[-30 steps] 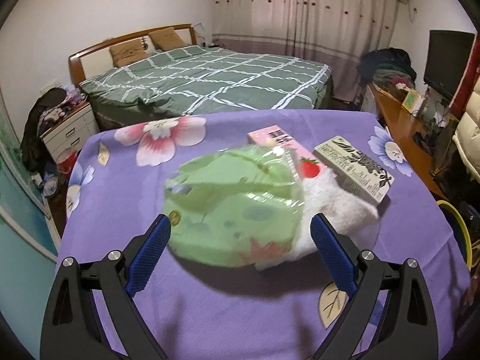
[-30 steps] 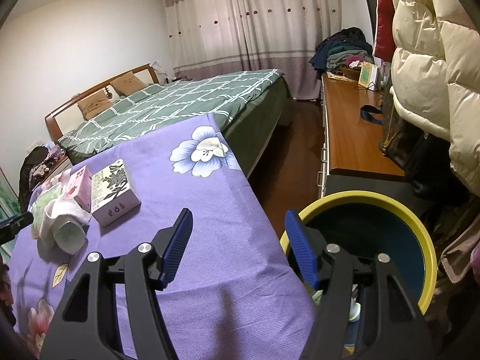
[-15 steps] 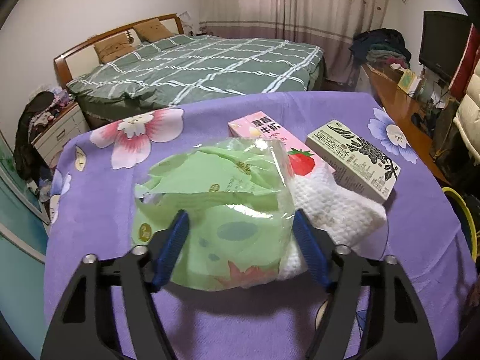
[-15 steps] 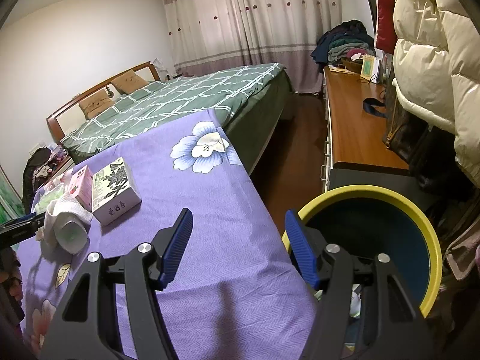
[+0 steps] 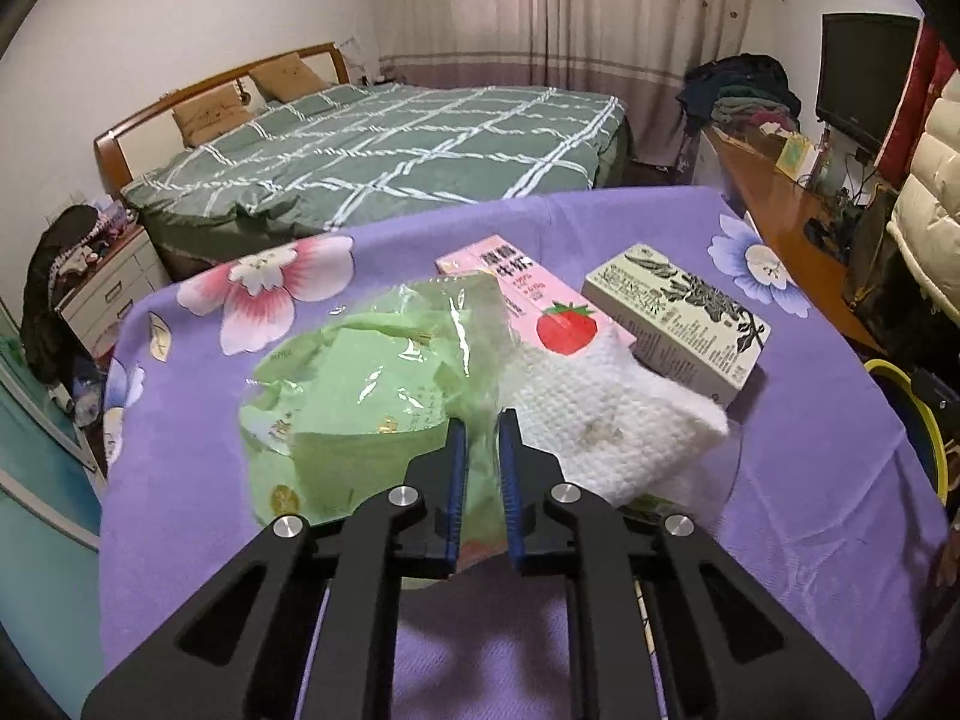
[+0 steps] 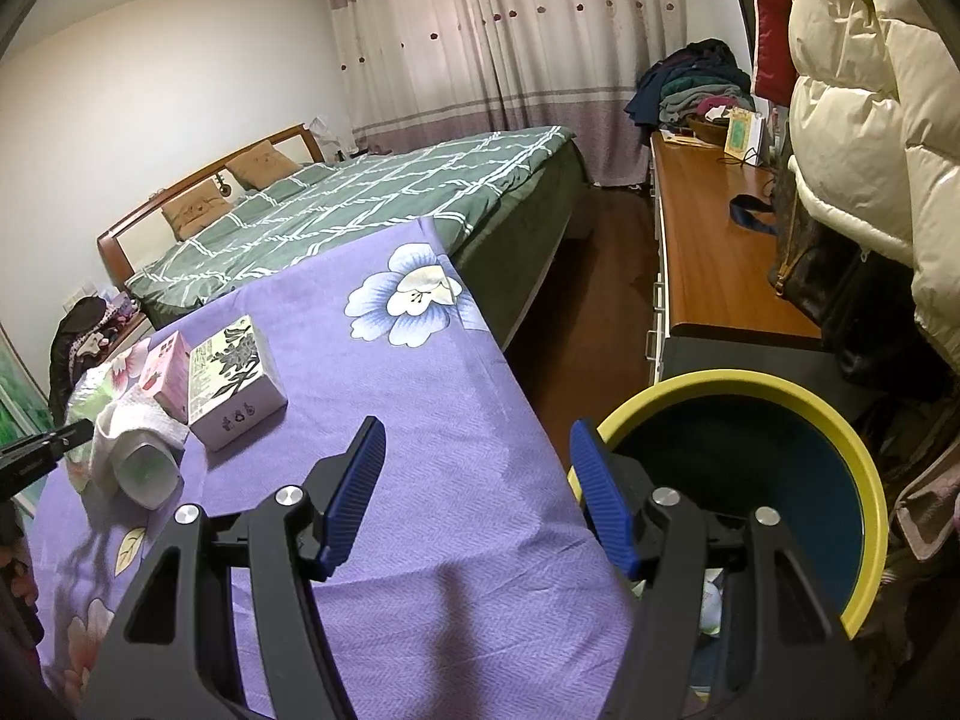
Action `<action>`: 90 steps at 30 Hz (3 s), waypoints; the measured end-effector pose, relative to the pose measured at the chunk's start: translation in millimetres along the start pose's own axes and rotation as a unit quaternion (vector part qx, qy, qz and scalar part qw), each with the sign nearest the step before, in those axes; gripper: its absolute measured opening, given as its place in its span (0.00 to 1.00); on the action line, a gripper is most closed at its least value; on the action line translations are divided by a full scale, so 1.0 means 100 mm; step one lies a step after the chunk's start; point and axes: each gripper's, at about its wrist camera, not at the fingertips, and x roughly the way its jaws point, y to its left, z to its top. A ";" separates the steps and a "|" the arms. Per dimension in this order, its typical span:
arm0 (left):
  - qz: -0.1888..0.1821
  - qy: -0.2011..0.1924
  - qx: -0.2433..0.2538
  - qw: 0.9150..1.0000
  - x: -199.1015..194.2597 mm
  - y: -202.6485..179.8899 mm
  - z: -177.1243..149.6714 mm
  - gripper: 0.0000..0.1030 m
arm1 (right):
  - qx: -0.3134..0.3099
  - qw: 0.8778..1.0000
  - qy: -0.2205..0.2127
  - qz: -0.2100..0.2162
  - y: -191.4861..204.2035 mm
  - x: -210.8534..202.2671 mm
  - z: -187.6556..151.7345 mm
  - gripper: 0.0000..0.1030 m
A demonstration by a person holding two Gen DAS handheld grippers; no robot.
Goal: Collect trash
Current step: 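Carry the green plastic bag over the yellow bin and open the left gripper, then move the right gripper to the white tissue and grasp it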
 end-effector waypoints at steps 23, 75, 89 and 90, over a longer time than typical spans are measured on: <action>-0.052 -0.086 0.090 0.991 -1.00 -1.17 0.26 0.10 | -0.019 0.996 -0.086 -0.029 -0.50 -0.97 -0.06 0.59; -0.243 0.049 0.308 0.919 -0.06 -4.72 -0.32 0.67 | 0.087 0.978 -0.133 -0.137 -1.83 -1.91 -0.60 0.62; -0.226 0.007 0.236 0.945 -0.41 -3.75 -0.08 0.81 | 0.077 0.981 -0.126 -0.126 -1.75 -1.84 -0.55 0.62; -0.222 0.002 0.228 0.948 -0.44 -3.64 -0.07 0.86 | 0.074 0.982 -0.123 -0.122 -1.72 -1.81 -0.55 0.63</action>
